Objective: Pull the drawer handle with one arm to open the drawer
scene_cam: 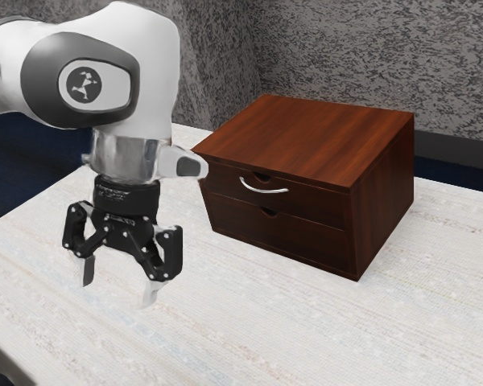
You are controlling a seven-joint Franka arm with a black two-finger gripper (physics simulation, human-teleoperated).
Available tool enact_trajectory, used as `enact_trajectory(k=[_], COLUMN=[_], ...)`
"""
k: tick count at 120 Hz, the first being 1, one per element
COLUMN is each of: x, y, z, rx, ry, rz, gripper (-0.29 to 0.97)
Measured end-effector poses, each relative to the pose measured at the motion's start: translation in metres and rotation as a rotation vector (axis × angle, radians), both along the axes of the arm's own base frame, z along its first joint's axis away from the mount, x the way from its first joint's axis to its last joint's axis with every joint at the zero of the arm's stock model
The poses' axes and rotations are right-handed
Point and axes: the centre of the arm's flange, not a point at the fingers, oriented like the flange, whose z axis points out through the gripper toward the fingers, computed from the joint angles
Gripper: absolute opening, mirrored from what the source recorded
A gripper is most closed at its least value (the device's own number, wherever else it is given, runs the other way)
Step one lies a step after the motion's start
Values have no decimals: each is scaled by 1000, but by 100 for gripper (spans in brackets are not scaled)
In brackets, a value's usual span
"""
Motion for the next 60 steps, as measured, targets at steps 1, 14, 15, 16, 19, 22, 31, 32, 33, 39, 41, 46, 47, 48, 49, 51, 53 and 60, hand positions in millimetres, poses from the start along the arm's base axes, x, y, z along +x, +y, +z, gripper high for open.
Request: enact_trajectory(k=[1,14,15,16,19,22,31,32,33,39,41,46,47,48,49,51,53,60], x=[3,26,28,29,33,35,43,45,46,52,55,77,83,88,95,109,122,146], y=[1,7,7,7,5,4,20,24,28,51,56,62,63,63,64,65,65,60], z=[0,8,9,9,11,13,21,22,22,20,20,20,20,20,20,21,20,17], rx=[4,43,45,47,54,62,83,86,89,111,118,134,137,140,143,147,151,156], ry=[-18,-209,-220,-230,-258,-284,-348,-353,-357,-373,-379,-400,-405,-410,-417,-431,-445,-479], rz=[17,202,214,226,260,293,427,445,464,569,597,657,668,678,688,709,728,776], gripper=[68,68,68,68,68,68,68,68,68,68,68,68,68,68,68,68,68,68])
